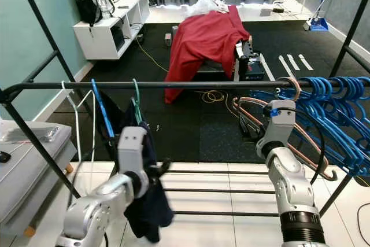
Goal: Hang hanger
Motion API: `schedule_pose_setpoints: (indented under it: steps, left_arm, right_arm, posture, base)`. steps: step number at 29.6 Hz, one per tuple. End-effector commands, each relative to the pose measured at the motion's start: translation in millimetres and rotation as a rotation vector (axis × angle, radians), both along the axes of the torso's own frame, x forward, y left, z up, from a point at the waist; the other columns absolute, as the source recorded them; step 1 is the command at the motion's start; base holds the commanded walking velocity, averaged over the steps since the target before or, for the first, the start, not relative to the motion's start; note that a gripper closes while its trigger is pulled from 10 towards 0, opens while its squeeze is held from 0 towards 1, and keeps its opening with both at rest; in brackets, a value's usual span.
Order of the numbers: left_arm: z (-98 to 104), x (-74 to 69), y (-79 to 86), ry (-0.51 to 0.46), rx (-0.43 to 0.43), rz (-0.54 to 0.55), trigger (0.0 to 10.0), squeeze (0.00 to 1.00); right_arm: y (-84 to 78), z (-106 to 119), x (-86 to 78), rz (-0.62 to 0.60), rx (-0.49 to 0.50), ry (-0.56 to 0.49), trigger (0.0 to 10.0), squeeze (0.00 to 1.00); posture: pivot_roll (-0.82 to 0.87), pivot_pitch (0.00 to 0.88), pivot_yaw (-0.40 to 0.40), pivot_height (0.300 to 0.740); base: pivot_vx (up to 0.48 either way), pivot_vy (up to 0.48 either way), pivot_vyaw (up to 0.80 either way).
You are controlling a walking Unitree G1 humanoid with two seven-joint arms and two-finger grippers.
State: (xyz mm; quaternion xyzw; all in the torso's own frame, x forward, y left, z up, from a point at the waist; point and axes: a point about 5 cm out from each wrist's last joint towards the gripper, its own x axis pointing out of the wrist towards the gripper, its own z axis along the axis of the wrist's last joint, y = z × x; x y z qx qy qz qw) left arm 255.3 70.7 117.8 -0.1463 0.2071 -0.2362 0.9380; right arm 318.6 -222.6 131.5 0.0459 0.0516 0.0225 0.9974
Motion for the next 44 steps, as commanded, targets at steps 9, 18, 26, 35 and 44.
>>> schedule_pose_setpoints:
  steps: [9,18,26,35,44]
  left_arm:
    - [48.5,-12.7,11.6,-0.241,-0.152,-0.222,10.0,1.0]
    - [101.7,-35.7,59.7,-0.465,-0.416,-0.356,10.0,0.0]
    - [78.8,-8.5,96.5,-0.405,-0.238,0.079,10.0,0.0]
    - [24.3,2.5,79.0,-0.122,0.215,0.406,10.0,0.0]
    - [17.1,12.6,62.0,-0.138,0.328,0.52,10.0,0.0]
  right_arm:
    - [1.6,-2.8,2.9,0.019,0.003,0.022,10.0,0.0]
    - [1.3,-3.0,2.7,0.028,0.015,0.026,10.0,0.0]
    - [0.7,-3.1,3.1,0.032,0.02,0.027,10.0,0.0]
    - [2.3,-3.4,3.9,0.033,0.025,0.025,10.0,0.0]
    - [5.0,-4.0,4.9,0.027,0.036,0.018,10.0,0.0]
  posture:
    - [-0.1,0.0,0.019,0.74]
    - [-0.09,0.003,0.013,0.74]
    - [-0.09,0.005,0.013,0.74]
    - [-0.08,0.002,0.023,0.74]
    - [-0.09,0.0,0.042,0.74]
  base:
    - [0.0,0.0,0.0]
    - [0.0,0.0,0.0]
    - [0.0,0.0,0.0]
    - [0.0,0.0,0.0]
    - [0.0,0.0,0.0]
